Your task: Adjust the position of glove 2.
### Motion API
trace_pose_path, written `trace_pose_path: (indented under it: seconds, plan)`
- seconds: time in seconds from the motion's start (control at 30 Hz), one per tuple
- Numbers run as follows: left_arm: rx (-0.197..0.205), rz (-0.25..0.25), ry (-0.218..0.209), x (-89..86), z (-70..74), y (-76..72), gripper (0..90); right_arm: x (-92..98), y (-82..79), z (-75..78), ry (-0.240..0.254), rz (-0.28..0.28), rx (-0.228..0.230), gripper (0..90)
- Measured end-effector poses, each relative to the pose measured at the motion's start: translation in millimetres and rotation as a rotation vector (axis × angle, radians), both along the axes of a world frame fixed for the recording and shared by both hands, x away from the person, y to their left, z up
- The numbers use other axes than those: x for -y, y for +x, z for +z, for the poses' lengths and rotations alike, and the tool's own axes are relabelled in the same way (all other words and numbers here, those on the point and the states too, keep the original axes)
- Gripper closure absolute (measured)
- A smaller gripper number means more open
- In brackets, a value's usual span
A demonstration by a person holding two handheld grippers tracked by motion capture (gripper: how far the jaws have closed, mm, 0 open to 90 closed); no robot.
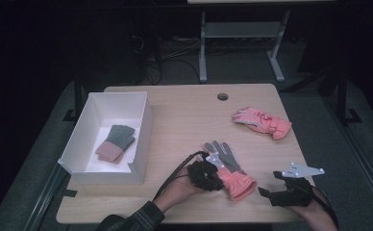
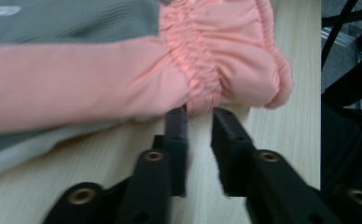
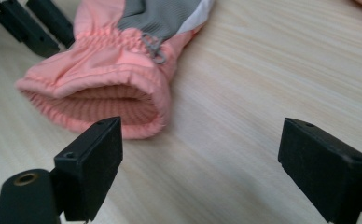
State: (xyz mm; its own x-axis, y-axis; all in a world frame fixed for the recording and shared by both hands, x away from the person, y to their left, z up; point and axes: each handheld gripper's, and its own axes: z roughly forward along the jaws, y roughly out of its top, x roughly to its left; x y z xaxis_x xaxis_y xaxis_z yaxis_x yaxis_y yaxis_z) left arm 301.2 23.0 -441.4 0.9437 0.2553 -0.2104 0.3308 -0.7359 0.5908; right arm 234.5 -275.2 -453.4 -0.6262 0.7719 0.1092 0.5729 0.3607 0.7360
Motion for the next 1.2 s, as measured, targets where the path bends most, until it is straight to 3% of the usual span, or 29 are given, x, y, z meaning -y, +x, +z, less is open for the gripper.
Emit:
trace_pose_path:
  seconds: [0.17,0.37,0.53,0.7,0.97,1.07,1.1,1.13,1.2]
  plan:
    - [0.008,0.031,-0.001,-15.1,1.1,0.3,57.3,-2.7,-0.1,4.7,-0.021,0.039,-0.018,11.7]
    - [0.037,0.082,-0.015,-37.5,-0.7,-3.3,41.9,-3.0,3.2,8.4,-0.025,0.036,-0.033,11.8]
    - [0.059,0.107,-0.037,-56.4,-4.3,-7.9,32.8,-4.1,8.1,10.2,-0.04,0.044,-0.031,14.9]
    - [0.095,0.154,-0.03,-73.2,-6.2,-13.6,20.8,-3.7,21.3,14.8,-0.02,0.059,-0.045,23.2]
    - [0.131,0.185,-0.005,-91.1,-10.2,-23.7,18.6,-7.1,38.1,20.4,-0.009,0.082,-0.049,32.0]
    - [0.13,0.214,-0.016,-94.1,-11.3,-25.5,18.6,-12.5,51.1,24.7,-0.011,0.086,-0.049,44.4]
    - [0.13,0.214,-0.016,-94.1,-11.3,-25.5,18.6,-12.5,51.1,24.7,-0.011,0.086,-0.049,44.4]
    - [0.128,0.227,-0.023,-94.7,-11.8,-26.2,18.6,-14.4,57.8,27.1,-0.017,0.085,-0.041,51.2]
    - [0.134,0.228,-0.015,-97.5,-11.3,-25.9,18.6,-15.6,64.1,29.8,-0.025,0.083,-0.032,55.2]
